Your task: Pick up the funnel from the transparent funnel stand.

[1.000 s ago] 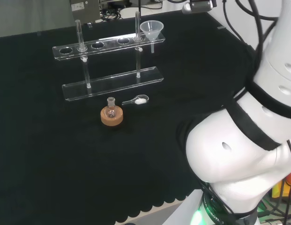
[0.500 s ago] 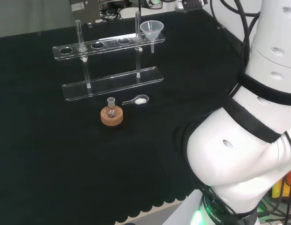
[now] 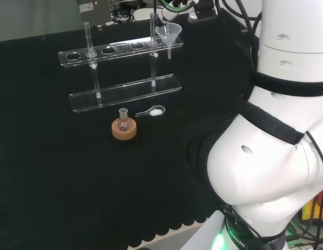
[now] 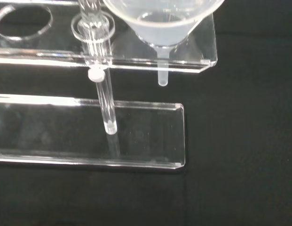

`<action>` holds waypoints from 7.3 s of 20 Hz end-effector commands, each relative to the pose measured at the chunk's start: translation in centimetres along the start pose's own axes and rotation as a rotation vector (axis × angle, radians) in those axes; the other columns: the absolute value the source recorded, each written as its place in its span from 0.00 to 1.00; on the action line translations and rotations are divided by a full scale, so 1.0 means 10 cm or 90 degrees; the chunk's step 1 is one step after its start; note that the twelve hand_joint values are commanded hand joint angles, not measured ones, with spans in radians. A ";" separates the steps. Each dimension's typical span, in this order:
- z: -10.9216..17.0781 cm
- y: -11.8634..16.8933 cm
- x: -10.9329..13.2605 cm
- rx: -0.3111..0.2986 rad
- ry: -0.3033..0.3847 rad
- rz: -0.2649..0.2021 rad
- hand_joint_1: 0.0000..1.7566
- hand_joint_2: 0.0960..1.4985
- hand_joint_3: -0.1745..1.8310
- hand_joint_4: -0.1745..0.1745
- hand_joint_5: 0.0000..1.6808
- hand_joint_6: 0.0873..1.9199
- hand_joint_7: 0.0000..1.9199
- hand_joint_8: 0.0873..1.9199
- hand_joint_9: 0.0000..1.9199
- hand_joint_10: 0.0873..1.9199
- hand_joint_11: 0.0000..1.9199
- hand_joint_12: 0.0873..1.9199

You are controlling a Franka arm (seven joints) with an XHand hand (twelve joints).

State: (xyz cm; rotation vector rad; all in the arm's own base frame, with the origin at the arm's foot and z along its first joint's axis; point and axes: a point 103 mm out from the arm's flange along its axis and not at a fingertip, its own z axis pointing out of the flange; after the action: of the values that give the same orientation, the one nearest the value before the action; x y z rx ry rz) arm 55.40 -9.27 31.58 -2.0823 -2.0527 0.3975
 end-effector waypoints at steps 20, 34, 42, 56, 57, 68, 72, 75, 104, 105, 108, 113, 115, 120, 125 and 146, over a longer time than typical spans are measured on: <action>0.24 0.35 -0.10 0.095 -0.062 -0.005 0.32 0.52 0.18 0.49 0.00 0.00 0.00 0.10 0.05 0.37 0.02 0.74; 0.27 0.48 -0.05 0.146 -0.069 -0.014 0.38 0.49 0.20 0.56 0.04 0.00 0.00 0.11 0.08 0.40 0.13 0.72; 0.28 0.47 -0.03 0.152 -0.078 -0.020 0.38 0.48 0.22 0.57 0.05 0.00 0.00 0.15 0.13 0.39 0.15 0.71; 0.22 0.49 0.02 0.156 -0.117 -0.023 0.39 0.46 0.28 0.58 0.11 0.00 0.00 0.22 0.21 0.33 0.14 0.70; 0.22 0.50 0.03 0.160 -0.122 -0.022 0.39 0.46 0.28 0.58 0.11 0.00 0.00 0.22 0.21 0.32 0.14 0.70; 0.24 0.51 -0.03 0.179 -0.138 -0.012 0.40 0.46 0.29 0.58 0.11 0.00 0.00 0.23 0.22 0.32 0.14 0.70; 0.22 0.48 -0.07 0.173 -0.140 -0.010 0.40 0.46 0.29 0.58 0.12 0.00 0.00 0.23 0.22 0.32 0.14 0.70; 0.22 0.46 -0.07 0.169 -0.147 -0.014 0.40 0.46 0.31 0.57 0.14 0.00 0.00 0.25 0.24 0.30 0.14 0.70; 0.10 0.40 -0.06 0.080 -0.200 -0.025 0.46 0.61 0.34 0.53 0.39 0.38 0.21 0.26 0.45 0.21 0.22 0.65; 0.05 0.38 -0.06 0.082 -0.204 -0.026 0.46 0.61 0.34 0.53 0.39 0.38 0.22 0.26 0.45 0.21 0.22 0.65; -0.06 0.30 -0.05 0.096 -0.216 -0.020 0.47 0.61 0.34 0.53 0.38 0.40 0.21 0.26 0.46 0.21 0.22 0.65; -0.26 0.09 -0.06 0.101 -0.224 -0.003 0.49 0.61 0.34 0.52 0.37 0.41 0.19 0.26 0.46 0.21 0.23 0.65; -0.33 -0.02 -0.08 0.100 -0.225 0.003 0.50 0.60 0.35 0.51 0.36 0.42 0.18 0.26 0.46 0.21 0.23 0.65; -0.50 -0.31 -0.07 0.086 -0.230 0.020 0.52 0.60 0.36 0.51 0.34 0.43 0.17 0.27 0.46 0.22 0.23 0.65; -0.60 -0.63 0.00 0.076 -0.229 0.034 0.52 0.59 0.37 0.48 0.32 0.42 0.17 0.27 0.47 0.22 0.23 0.65; -0.12 -1.40 0.56 0.092 -0.230 0.016 0.54 0.57 0.40 0.49 0.21 0.33 0.20 0.29 0.49 0.25 0.25 0.64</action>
State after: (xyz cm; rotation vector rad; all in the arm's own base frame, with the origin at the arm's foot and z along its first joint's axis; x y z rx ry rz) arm 46.12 -6.09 39.79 -2.1179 -2.1156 0.8939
